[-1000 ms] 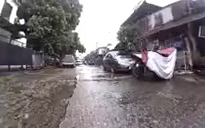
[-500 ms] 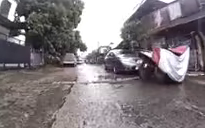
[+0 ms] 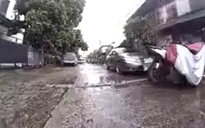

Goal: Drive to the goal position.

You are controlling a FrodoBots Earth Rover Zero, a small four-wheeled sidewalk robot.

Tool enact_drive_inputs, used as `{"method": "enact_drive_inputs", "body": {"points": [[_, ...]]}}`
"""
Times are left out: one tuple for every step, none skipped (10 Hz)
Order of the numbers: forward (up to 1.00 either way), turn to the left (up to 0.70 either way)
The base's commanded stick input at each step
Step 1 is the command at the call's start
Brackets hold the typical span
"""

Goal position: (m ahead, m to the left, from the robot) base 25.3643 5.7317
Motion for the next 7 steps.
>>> {"method": "enact_drive_inputs", "body": {"points": [[1.0, 0.0], [1.0, 0.0], [1.0, 0.0], [1.0, 0.07], [1.0, 0.27], [1.0, 0.19], [1.0, 0.01]]}}
